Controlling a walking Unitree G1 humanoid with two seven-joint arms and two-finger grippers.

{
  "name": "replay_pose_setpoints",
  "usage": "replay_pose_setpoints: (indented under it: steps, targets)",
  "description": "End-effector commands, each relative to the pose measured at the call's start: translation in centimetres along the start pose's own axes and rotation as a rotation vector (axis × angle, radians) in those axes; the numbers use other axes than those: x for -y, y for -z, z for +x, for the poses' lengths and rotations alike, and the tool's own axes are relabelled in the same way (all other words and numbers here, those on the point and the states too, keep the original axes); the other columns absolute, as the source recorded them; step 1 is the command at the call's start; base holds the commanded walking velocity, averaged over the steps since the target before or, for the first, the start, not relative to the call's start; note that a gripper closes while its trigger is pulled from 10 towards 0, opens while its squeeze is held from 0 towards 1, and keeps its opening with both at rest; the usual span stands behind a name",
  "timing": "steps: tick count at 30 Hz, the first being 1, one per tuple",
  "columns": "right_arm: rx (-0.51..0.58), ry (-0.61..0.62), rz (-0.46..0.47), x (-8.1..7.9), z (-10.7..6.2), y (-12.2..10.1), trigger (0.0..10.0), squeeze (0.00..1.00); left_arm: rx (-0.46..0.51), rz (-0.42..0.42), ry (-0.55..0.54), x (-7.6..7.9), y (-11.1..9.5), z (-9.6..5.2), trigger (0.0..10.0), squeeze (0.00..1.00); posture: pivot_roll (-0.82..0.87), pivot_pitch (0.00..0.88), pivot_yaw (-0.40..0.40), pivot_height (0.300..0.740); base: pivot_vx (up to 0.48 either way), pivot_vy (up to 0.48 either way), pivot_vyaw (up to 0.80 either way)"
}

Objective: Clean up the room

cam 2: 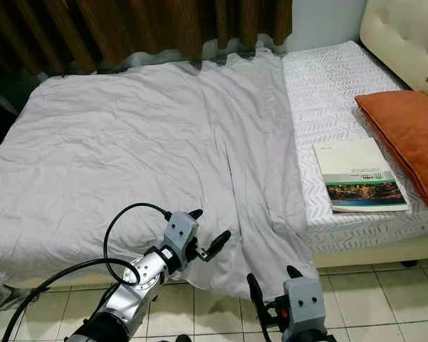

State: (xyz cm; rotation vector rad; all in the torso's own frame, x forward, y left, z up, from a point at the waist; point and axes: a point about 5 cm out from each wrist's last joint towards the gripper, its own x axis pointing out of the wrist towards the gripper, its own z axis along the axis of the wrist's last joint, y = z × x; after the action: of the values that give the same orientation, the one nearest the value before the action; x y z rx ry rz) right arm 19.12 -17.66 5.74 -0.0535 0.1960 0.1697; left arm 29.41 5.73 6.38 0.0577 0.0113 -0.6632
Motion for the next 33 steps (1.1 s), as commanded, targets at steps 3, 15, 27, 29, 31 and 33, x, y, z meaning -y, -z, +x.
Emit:
replay_pose_setpoints:
  steps: [3,15,27,29,31,33]
  targets:
    - [0.181,0.119,0.019,2.4,5.2,-3.9,10.0,0.00,0.093,-0.074,-0.406,-5.3,-0.9,-4.7,10.0,0.00,-0.14,0.000,0.078,0.740,0.465,0.000,0.00]
    - [0.125,0.060,-0.002,2.8,4.1,-2.4,10.0,0.00,0.023,-0.060,-0.447,-4.5,0.3,-8.3,10.0,0.00,-0.11,0.015,0.017,0.740,0.387,0.000,0.00]
    - [0.138,0.037,-0.039,2.6,5.1,-2.6,10.0,0.00,0.007,-0.064,-0.349,-3.8,0.1,-7.3,10.0,0.00,-0.12,0.022,0.027,0.740,0.304,0.000,0.00]
    - [0.132,0.034,-0.051,2.6,5.1,-2.6,10.0,0.00,0.006,-0.068,-0.348,-3.9,0.1,-7.3,10.0,0.00,-0.12,0.022,0.027,0.740,0.480,0.000,0.00]
    - [0.118,0.034,-0.040,2.6,4.9,-2.2,10.0,0.00,0.002,-0.070,-0.340,-3.9,0.1,-7.2,10.0,0.00,-0.13,0.025,0.033,0.740,0.480,0.000,-0.76]
    - [0.107,0.041,-0.037,2.7,4.8,-1.9,10.0,0.00,0.000,-0.076,-0.335,-3.8,0.1,-7.0,10.0,0.00,-0.13,0.025,0.033,0.740,0.480,0.000,-0.76]
